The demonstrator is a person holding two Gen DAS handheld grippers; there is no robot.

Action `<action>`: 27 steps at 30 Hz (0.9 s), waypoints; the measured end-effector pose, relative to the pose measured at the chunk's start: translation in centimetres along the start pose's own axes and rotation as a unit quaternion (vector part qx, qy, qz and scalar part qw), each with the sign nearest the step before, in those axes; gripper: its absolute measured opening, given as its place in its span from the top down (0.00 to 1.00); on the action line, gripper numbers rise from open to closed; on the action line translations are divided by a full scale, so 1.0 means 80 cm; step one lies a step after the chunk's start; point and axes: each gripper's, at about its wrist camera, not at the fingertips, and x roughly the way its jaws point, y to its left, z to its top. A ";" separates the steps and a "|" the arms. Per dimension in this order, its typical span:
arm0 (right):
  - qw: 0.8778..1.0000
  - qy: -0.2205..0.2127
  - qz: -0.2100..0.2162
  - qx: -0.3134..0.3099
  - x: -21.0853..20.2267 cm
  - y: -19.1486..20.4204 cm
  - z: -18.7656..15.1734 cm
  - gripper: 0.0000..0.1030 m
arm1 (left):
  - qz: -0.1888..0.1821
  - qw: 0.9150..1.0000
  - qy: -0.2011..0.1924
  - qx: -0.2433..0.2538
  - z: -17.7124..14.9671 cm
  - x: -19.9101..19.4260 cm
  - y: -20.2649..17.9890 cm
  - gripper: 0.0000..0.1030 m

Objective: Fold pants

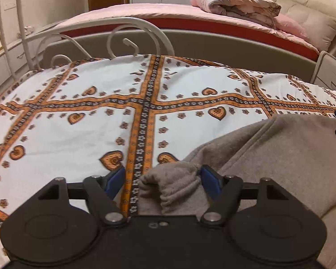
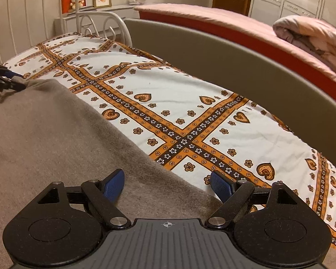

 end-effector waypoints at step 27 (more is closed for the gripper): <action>0.992 -0.073 -0.019 -0.097 -0.256 0.144 -0.050 0.94 | -0.089 0.980 -0.163 0.066 -0.036 -0.209 -0.028 0.91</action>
